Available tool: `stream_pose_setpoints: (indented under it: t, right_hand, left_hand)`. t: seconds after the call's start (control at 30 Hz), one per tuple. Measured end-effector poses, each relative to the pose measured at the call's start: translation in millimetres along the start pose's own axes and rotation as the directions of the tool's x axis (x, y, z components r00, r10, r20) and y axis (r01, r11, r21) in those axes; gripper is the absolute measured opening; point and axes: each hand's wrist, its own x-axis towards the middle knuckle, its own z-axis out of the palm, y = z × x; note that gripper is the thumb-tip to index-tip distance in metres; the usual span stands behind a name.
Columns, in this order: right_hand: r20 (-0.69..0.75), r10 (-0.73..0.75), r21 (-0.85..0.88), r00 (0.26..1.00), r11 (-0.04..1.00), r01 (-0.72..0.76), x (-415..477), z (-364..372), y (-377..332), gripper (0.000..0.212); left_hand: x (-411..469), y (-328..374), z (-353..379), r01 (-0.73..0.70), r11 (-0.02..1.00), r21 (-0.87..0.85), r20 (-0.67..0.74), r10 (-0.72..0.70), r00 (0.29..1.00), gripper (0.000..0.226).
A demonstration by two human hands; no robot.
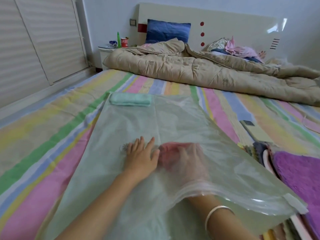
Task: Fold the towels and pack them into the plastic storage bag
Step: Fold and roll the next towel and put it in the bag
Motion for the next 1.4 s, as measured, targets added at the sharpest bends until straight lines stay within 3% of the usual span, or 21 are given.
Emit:
stream_pose_setpoints:
  t: [0.03,0.2,0.3,0.4,0.5,0.63,0.73,0.83,1.0,1.13,1.27,1.4]
  right_hand:
    - [-0.066,-0.023,-0.001,0.998,1.0,0.023,13,5,0,0.046]
    - [-0.068,0.0,-0.104,0.998,0.995,-0.007,84,38,-2,0.042]
    - [-0.202,0.044,-0.018,0.978,0.999,-0.049,109,32,-12,0.026]
    - [-0.29,-0.101,-0.067,0.952,0.994,0.085,125,35,-5,0.032]
    - [-0.189,-0.188,-0.14,0.964,0.977,0.163,125,38,4,0.042]
    - [-0.041,-0.265,-0.323,0.963,0.916,0.238,119,27,1,0.054]
    - [0.05,-0.274,-0.375,0.96,0.886,0.273,123,20,-7,0.064]
    - [0.087,-0.229,-0.345,0.97,0.906,0.245,120,21,-8,0.064]
    - [-0.121,-0.25,-0.19,0.961,0.956,0.225,122,50,-2,0.06]
    - [-0.461,-0.218,-0.001,0.86,0.969,0.245,165,79,-10,0.042]
    - [-0.315,-0.321,-0.215,0.893,0.941,0.262,207,75,-30,0.029]
    - [-0.161,-0.272,-0.206,0.949,0.949,0.238,261,81,-35,0.045]
  left_hand:
    - [-1,0,1,-0.006,1.0,0.01,0.004,0.006,1.0,0.061]
    - [-6,3,-1,-0.031,0.998,0.052,0.055,0.028,0.998,0.068]
    - [-10,0,1,-0.044,0.996,0.072,0.078,0.039,0.996,0.07]
    - [-11,-5,-2,-0.055,0.997,0.048,0.119,0.049,0.992,0.079]
    - [-8,-3,-18,-0.02,1.0,0.007,0.108,0.019,0.994,0.067]
    - [30,14,-55,0.158,0.987,0.005,-0.033,-0.158,0.987,0.038]
    - [89,23,-71,0.258,0.958,-0.122,-0.132,-0.273,0.953,0.038]
    - [142,25,-64,0.301,0.94,-0.161,-0.131,-0.323,0.937,0.05]
    - [180,6,-20,0.266,0.962,0.068,-0.185,-0.25,0.95,0.06]
    - [186,-5,0,0.309,0.949,0.069,-0.086,-0.302,0.949,0.065]
    - [189,-7,2,0.307,0.951,0.038,-0.07,-0.304,0.95,0.067]
    - [192,-9,2,0.305,0.951,0.04,-0.066,-0.302,0.951,0.069]
